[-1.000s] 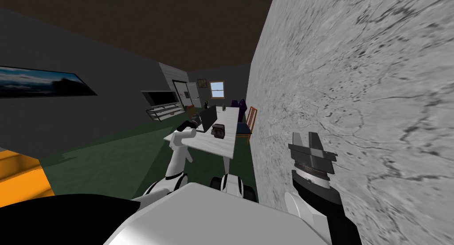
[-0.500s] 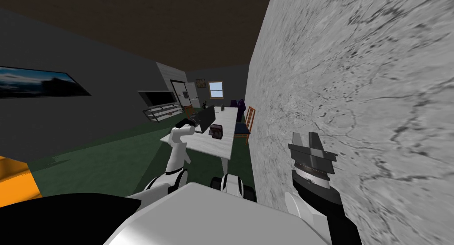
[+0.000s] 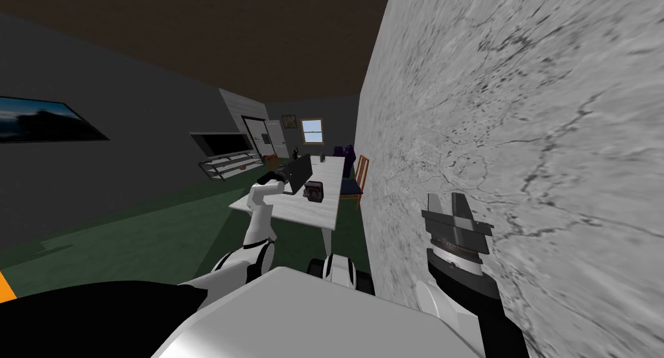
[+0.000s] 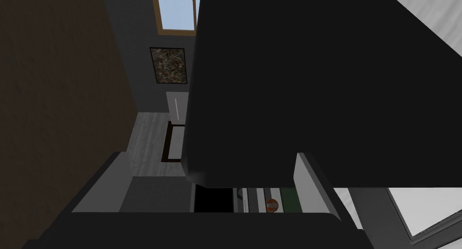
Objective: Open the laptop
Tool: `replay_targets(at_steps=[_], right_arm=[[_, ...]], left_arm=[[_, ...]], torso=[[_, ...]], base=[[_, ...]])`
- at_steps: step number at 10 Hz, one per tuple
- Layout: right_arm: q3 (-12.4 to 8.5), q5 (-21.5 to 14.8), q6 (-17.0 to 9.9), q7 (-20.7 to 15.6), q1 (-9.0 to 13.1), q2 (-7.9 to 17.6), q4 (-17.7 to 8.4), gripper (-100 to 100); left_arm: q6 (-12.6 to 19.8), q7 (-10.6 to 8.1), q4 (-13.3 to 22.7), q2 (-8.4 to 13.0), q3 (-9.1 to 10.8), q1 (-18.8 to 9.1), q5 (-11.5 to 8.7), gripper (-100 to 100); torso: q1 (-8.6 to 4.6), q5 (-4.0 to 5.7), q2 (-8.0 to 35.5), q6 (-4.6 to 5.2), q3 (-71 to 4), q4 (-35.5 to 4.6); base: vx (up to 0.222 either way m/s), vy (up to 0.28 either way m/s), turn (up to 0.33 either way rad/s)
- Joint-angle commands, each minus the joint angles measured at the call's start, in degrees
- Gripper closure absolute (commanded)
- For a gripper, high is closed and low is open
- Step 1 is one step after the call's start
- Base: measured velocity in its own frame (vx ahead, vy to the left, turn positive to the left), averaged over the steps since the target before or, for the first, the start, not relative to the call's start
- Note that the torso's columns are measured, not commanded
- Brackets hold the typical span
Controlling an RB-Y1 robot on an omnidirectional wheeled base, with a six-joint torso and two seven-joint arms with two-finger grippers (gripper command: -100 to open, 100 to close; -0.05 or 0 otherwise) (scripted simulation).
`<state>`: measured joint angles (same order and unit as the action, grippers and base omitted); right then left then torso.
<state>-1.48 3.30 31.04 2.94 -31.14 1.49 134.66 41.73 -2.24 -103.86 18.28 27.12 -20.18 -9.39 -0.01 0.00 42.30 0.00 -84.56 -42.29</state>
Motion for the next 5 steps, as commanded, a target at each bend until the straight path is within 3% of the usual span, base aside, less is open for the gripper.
replay_targets(at_steps=[1,4,5], right_arm=[[0.0,0.0,0.0,0.0,0.0,0.0,0.0,0],[0.0,0.0,0.0,0.0,0.0,0.0,0.0,0],[0.0,0.0,0.0,0.0,0.0,0.0,0.0,0]], left_arm=[[-1.43,-0.07,3.82,1.57,0.96,-1.74,0.14,-100],[-2.88,-0.19,7.91,3.09,1.99,-3.74,0.58,-100],[-2.44,-0.17,6.98,2.77,1.78,-3.35,0.52,-100]], torso=[[0.01,0.0,-0.02,-0.02,-0.01,0.0],[0.0,0.0,-0.03,0.0,-0.02,0.01],[-0.01,0.0,-0.02,0.0,-0.01,0.01]], base=[[-0.037,-0.002,-0.04],[-0.038,-0.001,-0.096],[-0.019,-0.001,-0.02]])
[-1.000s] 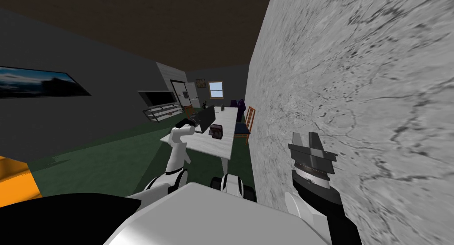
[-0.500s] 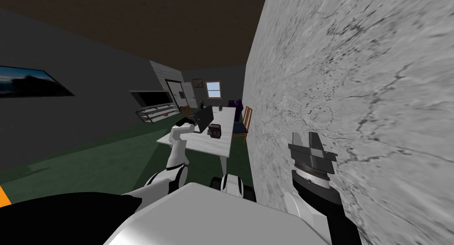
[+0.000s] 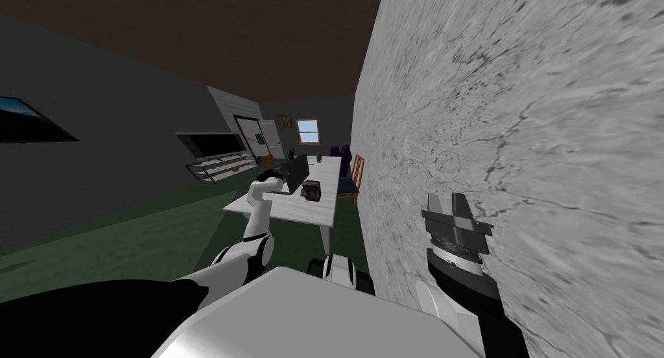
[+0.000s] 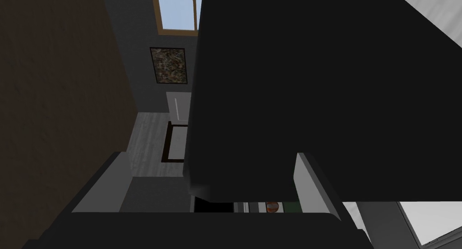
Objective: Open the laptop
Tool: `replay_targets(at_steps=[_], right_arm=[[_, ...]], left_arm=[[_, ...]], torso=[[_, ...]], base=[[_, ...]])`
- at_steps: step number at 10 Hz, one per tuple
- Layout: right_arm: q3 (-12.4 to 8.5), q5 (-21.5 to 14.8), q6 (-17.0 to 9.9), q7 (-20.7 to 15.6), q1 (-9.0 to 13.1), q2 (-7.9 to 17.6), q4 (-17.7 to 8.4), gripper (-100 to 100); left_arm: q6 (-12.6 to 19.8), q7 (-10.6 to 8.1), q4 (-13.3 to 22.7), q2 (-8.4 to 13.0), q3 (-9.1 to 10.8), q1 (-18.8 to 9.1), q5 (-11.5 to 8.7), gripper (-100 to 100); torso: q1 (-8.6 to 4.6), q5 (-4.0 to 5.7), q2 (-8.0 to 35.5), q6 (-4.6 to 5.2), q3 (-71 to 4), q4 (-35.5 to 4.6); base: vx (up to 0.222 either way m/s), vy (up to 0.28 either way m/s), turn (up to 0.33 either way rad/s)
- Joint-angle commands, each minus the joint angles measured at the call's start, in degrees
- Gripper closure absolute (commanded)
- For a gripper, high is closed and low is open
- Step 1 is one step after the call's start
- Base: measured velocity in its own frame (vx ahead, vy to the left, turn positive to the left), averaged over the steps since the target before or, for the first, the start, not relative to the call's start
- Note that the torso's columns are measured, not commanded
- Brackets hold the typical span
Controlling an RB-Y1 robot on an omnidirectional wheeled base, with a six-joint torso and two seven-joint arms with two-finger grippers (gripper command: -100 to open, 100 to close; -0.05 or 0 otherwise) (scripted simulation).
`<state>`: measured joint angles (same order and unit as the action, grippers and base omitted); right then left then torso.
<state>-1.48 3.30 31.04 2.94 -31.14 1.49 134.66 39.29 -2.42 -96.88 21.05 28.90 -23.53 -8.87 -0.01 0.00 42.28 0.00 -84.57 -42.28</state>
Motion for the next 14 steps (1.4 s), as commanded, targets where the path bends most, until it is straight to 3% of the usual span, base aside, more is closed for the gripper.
replay_targets(at_steps=[1,9,10,11,14], right_arm=[[0.0,0.0,0.0,0.0,-0.01,0.0,0.0,0],[0.0,0.0,0.0,0.0,-0.01,0.0,0.0,0],[-0.01,0.0,0.0,0.0,-0.01,0.0,0.0,0],[0.0,0.0,0.0,0.0,-0.01,0.0,0.0,0],[0.0,0.0,0.0,0.0,0.0,0.0,0.0,0]], left_arm=[[0.52,0.06,-1.79,-0.69,-0.47,0.95,-0.23,100],[4.38,0.38,-12.68,-4.76,-3.2,6.27,-1.4,100],[4.11,0.31,-12.0,-4.64,-3.04,5.84,-1.09,100],[4.08,-1.34,-11.62,-5.59,-1.87,4.86,-1.26,-100],[3.69,-4.7,-10.41,-7.48,0.54,2.76,-1.56,-100]], torso=[[0.01,0.0,-0.04,-0.03,-0.02,0.01],[0.0,0.0,0.01,0.0,0.01,-0.01],[0.03,-0.01,-0.02,0.0,-0.01,0.0],[0.03,-0.01,0.03,0.02,0.01,0.0],[0.03,-0.01,0.03,0.0,0.02,-0.01]], base=[[0.024,0.004,0.168],[0.042,0.0,0.089],[0.02,0.002,0.017],[0.003,0.005,-0.016],[-0.001,0.014,-0.013]])
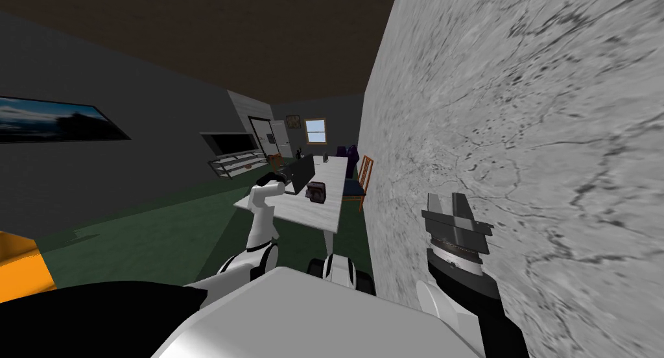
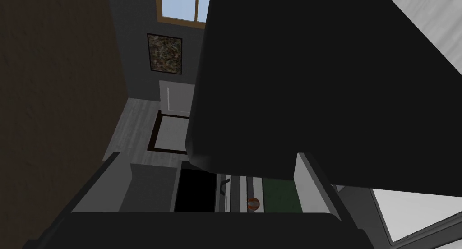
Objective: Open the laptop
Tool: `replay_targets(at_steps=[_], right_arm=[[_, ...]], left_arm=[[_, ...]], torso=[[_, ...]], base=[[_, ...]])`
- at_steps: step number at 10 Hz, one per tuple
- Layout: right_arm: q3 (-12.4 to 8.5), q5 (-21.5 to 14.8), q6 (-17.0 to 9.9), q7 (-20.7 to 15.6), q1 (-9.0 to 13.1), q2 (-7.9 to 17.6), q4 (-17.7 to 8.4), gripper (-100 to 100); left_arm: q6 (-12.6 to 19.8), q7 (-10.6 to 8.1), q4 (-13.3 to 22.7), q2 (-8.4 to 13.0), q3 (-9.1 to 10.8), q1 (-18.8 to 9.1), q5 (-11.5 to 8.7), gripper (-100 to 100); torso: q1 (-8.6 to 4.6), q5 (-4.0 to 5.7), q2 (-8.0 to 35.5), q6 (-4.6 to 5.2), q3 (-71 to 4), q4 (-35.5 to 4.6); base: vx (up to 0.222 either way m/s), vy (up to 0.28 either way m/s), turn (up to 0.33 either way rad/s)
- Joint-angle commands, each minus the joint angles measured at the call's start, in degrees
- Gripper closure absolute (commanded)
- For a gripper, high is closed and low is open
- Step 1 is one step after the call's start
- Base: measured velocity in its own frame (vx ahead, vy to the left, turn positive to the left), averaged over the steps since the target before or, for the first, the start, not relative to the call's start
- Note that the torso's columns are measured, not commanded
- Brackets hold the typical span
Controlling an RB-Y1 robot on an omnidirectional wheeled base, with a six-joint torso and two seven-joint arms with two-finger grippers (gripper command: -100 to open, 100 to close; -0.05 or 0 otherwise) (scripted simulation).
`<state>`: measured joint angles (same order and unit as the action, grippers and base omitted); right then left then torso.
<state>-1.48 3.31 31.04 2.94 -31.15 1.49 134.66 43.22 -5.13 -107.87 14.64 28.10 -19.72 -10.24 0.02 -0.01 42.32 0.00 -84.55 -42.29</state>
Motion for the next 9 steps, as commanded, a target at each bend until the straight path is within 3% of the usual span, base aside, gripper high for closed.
replay_targets(at_steps=[1,9], right_arm=[[0.0,0.0,0.0,0.0,0.0,0.0,0.0,0],[0.0,0.0,0.0,0.0,0.0,0.0,0.0,0]], left_arm=[[-0.37,-3.05,0.99,-1.67,2.1,-1.7,-0.28,-100],[-1.35,-11.03,4.03,-6.26,7.79,-6.64,-0.98,-100]], torso=[[-0.01,0.0,-0.03,0.0,-0.02,0.01],[-0.01,0.0,-0.03,0.0,-0.02,0.01]], base=[[-0.001,0.015,-0.011],[0.0,0.011,-0.011]])
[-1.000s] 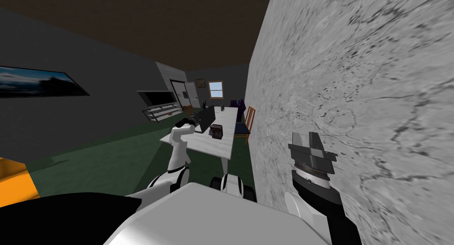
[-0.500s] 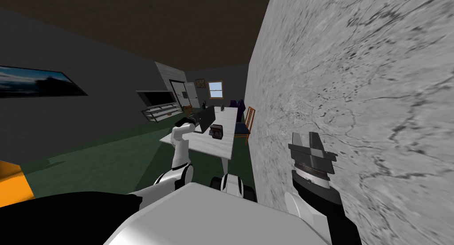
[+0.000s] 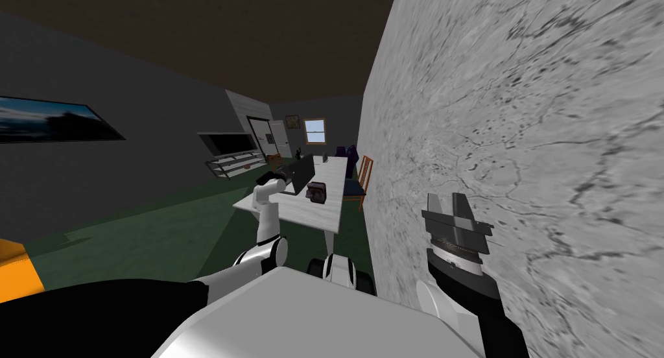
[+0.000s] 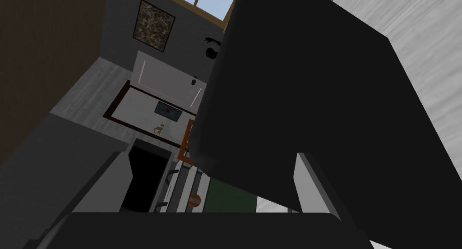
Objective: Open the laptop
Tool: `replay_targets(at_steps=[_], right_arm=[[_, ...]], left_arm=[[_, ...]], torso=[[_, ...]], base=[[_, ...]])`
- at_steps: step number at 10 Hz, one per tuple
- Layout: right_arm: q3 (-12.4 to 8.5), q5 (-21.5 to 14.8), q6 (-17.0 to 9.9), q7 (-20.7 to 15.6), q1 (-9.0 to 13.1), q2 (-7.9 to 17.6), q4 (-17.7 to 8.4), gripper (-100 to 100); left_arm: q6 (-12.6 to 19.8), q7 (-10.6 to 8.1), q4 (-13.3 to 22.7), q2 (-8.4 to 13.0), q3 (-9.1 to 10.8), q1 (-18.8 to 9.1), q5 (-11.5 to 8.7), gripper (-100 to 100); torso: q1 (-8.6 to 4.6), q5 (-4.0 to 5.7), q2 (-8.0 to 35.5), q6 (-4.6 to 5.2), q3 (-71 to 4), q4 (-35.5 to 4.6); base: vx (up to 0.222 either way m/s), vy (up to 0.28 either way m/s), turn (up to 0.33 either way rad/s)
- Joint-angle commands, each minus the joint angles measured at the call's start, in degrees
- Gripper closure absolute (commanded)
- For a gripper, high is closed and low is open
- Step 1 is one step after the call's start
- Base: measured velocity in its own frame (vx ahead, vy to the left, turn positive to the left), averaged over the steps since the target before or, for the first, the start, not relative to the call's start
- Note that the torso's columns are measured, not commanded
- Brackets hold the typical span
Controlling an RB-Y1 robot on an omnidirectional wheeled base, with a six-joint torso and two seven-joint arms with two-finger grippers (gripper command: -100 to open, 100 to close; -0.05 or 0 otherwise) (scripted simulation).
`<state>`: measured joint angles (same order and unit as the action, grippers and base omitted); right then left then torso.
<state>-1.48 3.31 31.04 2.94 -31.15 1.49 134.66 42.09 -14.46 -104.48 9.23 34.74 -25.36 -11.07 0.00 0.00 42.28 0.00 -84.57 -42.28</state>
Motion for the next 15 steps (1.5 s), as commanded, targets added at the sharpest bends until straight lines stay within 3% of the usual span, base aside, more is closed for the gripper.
replay_targets(at_steps=[1,7,8,9,10,15], right_arm=[[0.0,0.0,0.0,0.0,0.0,0.0,0.0,0],[0.0,0.0,0.0,0.0,0.0,0.0,0.0,0],[0.0,0.0,0.0,0.0,0.0,0.0,0.0,0],[0.0,0.0,0.0,0.0,0.0,0.0,0.0,0],[0.0,0.0,0.0,0.0,0.01,0.0,0.0,0],[0.0,0.0,0.0,0.0,0.01,0.0,0.0,0]], left_arm=[[-0.35,-2.7,1.02,-1.25,1.86,-1.62,-0.24,-100],[-1.22,-9.3,3.69,-5.07,6.54,-5.68,-0.8,-100],[-1.18,-8.61,3.58,-4.39,6.13,-5.36,-0.81,-100],[-2.5,-8.99,6.51,-2.77,6.91,-6.62,-0.61,-100],[-2.5,-8.99,6.69,-2.77,6.91,-6.62,-0.61,-100],[-5.71,-9.42,14.29,1.48,8.66,-9.63,-0.08,-100]], torso=[[-0.01,0.0,0.0,0.0,0.0,0.0],[-0.01,0.0,-0.01,0.0,-0.01,0.0],[-0.01,0.0,-0.01,0.0,-0.01,0.0],[-0.02,0.01,0.0,-0.01,0.0,0.0],[-0.04,0.01,0.07,0.03,0.04,-0.02],[-0.01,0.0,-0.01,0.01,0.0,0.0]], base=[[-0.001,0.011,-0.012],[-0.001,0.013,-0.012],[0.0,0.0,0.0],[-0.024,-0.005,-0.124],[-0.033,-0.003,-0.067],[-0.038,-0.002,-0.082]])
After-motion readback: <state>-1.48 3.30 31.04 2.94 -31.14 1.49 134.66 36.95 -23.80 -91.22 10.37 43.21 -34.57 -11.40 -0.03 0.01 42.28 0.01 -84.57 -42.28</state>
